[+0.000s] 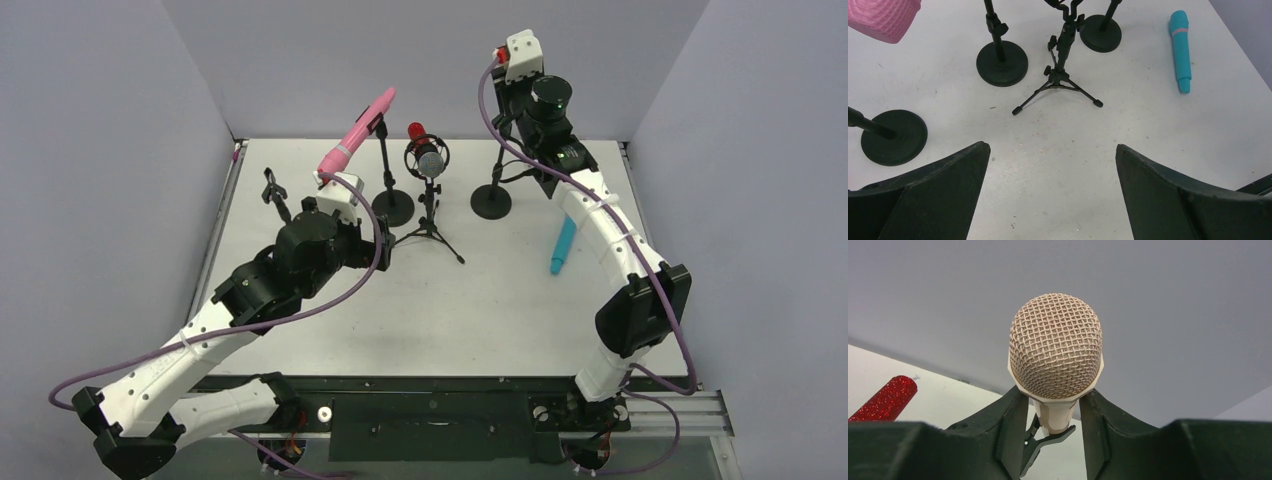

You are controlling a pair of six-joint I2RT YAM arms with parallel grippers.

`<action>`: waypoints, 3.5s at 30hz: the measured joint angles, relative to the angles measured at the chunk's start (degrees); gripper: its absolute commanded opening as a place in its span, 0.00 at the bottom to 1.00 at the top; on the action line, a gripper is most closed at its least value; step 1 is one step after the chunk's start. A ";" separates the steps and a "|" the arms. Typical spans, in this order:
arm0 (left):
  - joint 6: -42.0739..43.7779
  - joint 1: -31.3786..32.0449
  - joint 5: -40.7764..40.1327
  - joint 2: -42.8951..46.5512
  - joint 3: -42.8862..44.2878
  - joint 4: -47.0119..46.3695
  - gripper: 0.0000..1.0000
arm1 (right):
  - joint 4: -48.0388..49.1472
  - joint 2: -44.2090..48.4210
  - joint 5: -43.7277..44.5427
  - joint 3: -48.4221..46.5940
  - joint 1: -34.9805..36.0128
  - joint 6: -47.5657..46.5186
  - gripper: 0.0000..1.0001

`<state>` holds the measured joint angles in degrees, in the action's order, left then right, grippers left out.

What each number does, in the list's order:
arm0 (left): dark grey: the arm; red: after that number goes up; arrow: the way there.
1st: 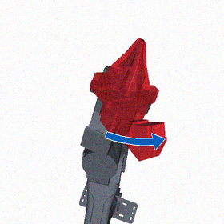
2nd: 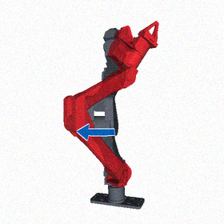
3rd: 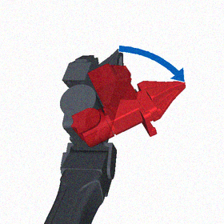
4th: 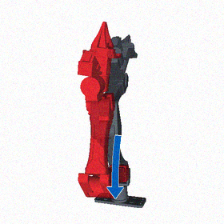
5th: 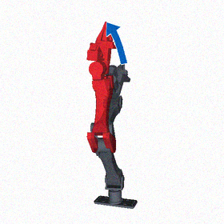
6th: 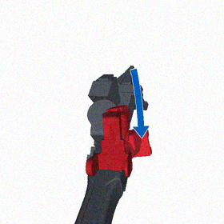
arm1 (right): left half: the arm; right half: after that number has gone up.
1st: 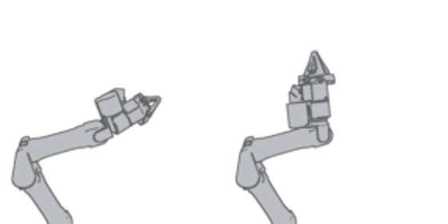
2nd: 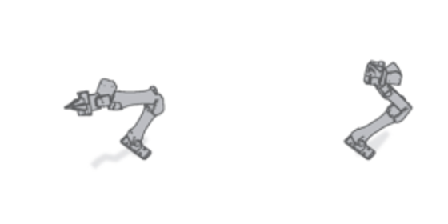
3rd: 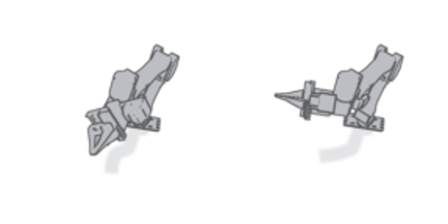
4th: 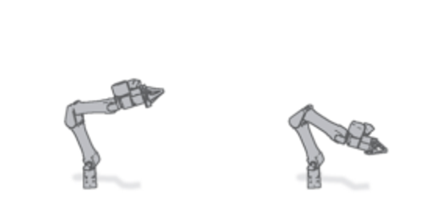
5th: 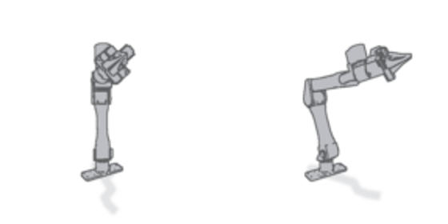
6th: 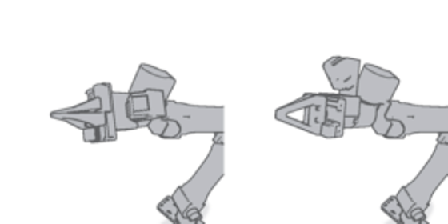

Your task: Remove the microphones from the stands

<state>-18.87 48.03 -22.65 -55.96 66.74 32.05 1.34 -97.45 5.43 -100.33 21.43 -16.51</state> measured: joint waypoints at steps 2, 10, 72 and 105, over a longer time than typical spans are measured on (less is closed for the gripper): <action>-0.02 0.02 0.11 -0.15 0.00 -0.02 0.96 | -0.66 0.00 0.55 -0.31 0.13 -0.46 0.03; -0.02 0.02 0.46 -0.20 0.00 -0.15 0.96 | -2.84 0.74 2.43 -0.70 0.79 -1.03 0.00; -0.46 0.04 7.08 3.65 -12.48 -14.69 0.96 | -8.63 23.30 63.73 20.09 54.05 6.10 0.61; 8.17 11.13 19.10 -5.09 -23.87 -57.83 0.96 | -27.15 45.92 28.17 25.05 52.37 18.32 0.84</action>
<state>-10.70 59.16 -3.55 -61.06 42.87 -25.78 -25.80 -51.53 33.61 -75.29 73.80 1.80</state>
